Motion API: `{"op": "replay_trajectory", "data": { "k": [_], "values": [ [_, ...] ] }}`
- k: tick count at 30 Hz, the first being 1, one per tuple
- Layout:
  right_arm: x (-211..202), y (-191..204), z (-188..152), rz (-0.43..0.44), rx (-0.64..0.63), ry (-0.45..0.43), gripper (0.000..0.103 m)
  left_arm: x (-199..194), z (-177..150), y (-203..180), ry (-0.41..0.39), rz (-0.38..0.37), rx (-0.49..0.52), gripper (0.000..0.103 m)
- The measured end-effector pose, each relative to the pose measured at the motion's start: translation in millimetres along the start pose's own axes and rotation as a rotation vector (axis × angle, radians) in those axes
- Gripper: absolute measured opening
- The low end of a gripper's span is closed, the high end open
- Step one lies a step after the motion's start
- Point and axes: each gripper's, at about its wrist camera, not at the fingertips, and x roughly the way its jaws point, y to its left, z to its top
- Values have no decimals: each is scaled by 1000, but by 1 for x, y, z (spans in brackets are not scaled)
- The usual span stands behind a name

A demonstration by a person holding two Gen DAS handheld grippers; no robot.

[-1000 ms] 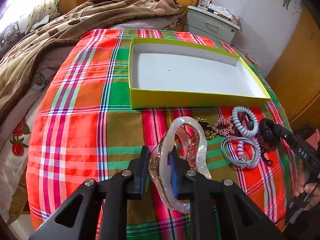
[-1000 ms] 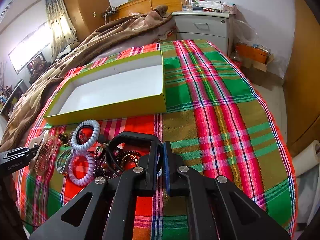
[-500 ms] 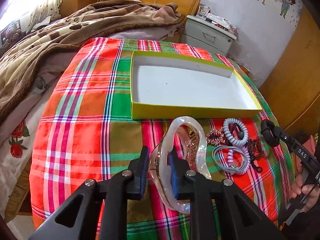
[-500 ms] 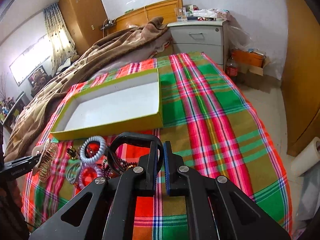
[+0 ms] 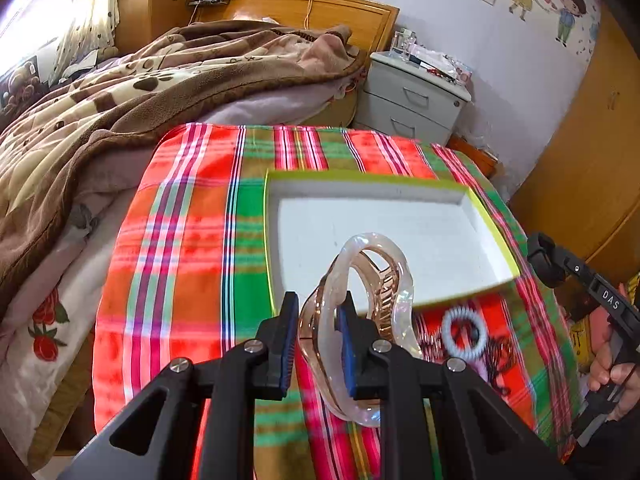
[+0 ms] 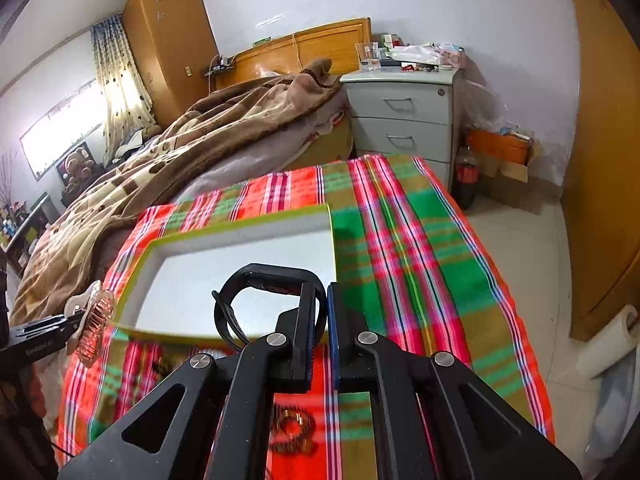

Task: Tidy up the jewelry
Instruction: 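Carry the claw clip and watch band over the white box with both tools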

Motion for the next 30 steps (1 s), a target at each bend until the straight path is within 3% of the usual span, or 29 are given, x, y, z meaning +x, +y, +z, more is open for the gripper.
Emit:
{"op": "replay_trajectory", "data": {
  "k": [14,30],
  "values": [
    [72,13,40,-67,-23,52,6,52,60,8,19,-8,-16,20],
    [126,22,40,-121,-70,128,6,110,72,6,106,12,-10,20]
  ]
}}
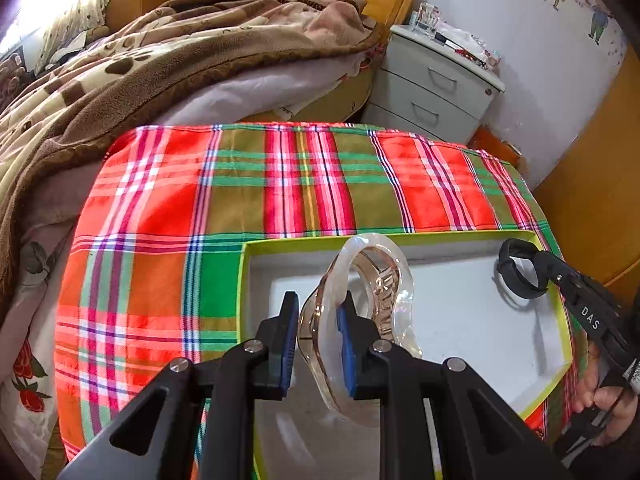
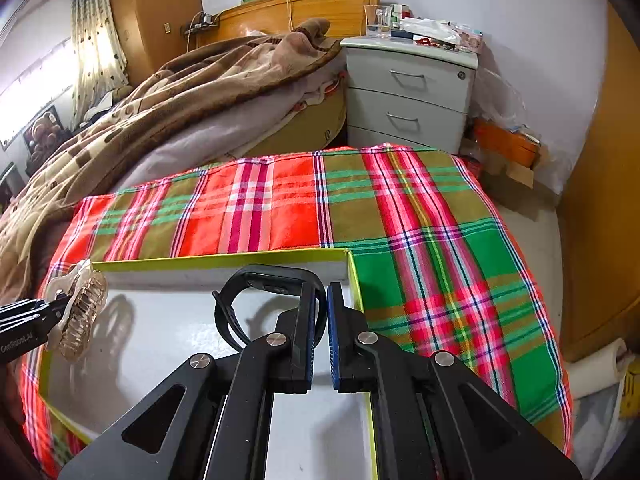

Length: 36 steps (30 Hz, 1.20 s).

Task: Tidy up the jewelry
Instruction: 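Carry the claw clip and watch band over the white box with both tools, then open both tools to drop the claw clip and watch band into the box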

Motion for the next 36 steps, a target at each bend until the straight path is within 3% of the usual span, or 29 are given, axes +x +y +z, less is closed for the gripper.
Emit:
{"op": "replay_trajectory", "data": {
  "k": [18,21,29,36],
  "values": [
    [11,4,-2,-20,-30,13,6,13,1,-1,27,28,-3,24],
    [6,2,-2,4,-16,-1,13,8,1,-1,13,22,-9,34],
    [-35,-2,-8,67,14,-82,23,-27,-10,0,-59,-15,-19,39],
    [-75,-11,-38,203,37,-96,25,-72,-39,-5,-142,-82,-7,43]
  ]
}}
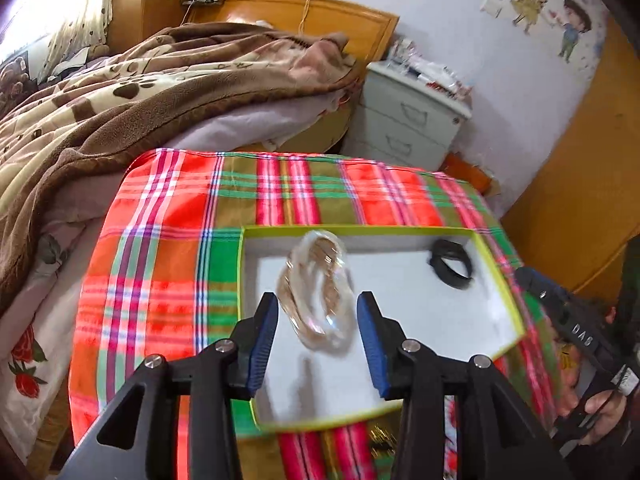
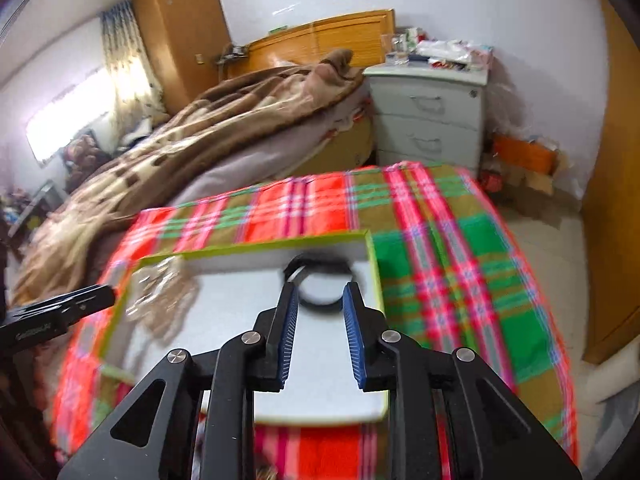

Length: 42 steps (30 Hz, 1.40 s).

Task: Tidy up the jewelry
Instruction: 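Open both tools to drop the claw clip and watch band into the box, then grasp the light blue coil hair tie with the right tool while the left tool approaches the grey hair tie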

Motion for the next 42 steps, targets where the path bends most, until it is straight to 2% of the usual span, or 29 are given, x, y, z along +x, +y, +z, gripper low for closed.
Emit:
{"op": "replay_trajectory", "data": {
  "k": [4,7,10,16,20,30,34,39,41,42],
  "values": [
    [-8,-1,-26,90,17,42,25,-17,-23,-7,-7,-24,17,44],
    [-6,2,-42,121,10,83,25,-24,-42,-8,13,-73,6,44],
    [-1,8,-54,181,-6,133,25,-28,-60,-12,34,-76,11,44],
    [3,18,-65,270,-9,163,25,-33,-89,-14,61,-79,2,44],
    [10,26,-71,271,-38,197,25,-34,-104,-17,80,-88,0,44],
    [12,26,-75,243,-60,206,25,-25,-121,-24,133,-117,-19,44],
    [19,21,-74,267,-31,234,25,-24,-125,-27,145,-108,-11,44],
    [12,27,-75,299,-70,215,25,-20,-127,-32,168,-107,1,44],
    [10,27,-75,297,-74,207,13,-17,-128,-35,181,-112,7,44],
    [9,26,-75,304,-70,204,13,-17,-129,-36,180,-112,8,44]
  ]
}}
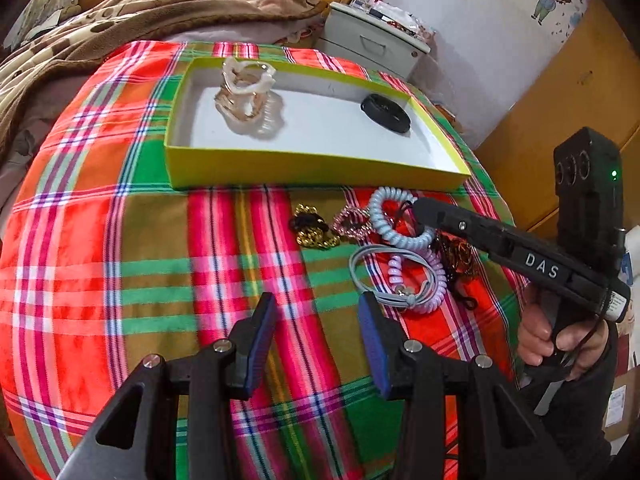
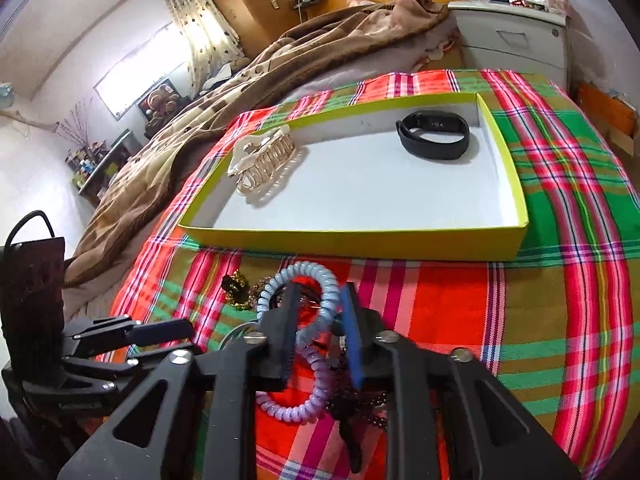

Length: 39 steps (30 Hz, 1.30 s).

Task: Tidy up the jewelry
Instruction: 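Grasp the light blue coil hair tie with the right tool while the left tool approaches the grey hair tie, then grasp the grey cord hair tie with the left tool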

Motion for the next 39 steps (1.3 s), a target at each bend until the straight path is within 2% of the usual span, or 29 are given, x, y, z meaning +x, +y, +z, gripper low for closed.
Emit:
{"op": "replay_trajectory", "data": {
  "k": [7,15,17,24,28,35,39],
  "values": [
    [-7,-3,-2,31,27,-33,10,3,3,-2,6,-12,-10,44],
    [-31,-9,-5,68,88,-138,10,2,6,-10,0,9,11,44],
    [-34,-11,-4,91,112,-156,10,-3,4,-19,-24,3,62,44],
    [-54,-14,-10,85,146,-217,10,-3,-8,-54,-26,-13,257,44],
    [-61,-13,-14,81,149,-230,10,0,-12,-71,-55,42,366,44],
    [-61,-15,-18,92,161,-231,10,16,-5,-75,-54,94,416,44],
    [-62,-18,-18,93,169,-239,10,20,-4,-74,-42,79,409,44]
  ]
}}
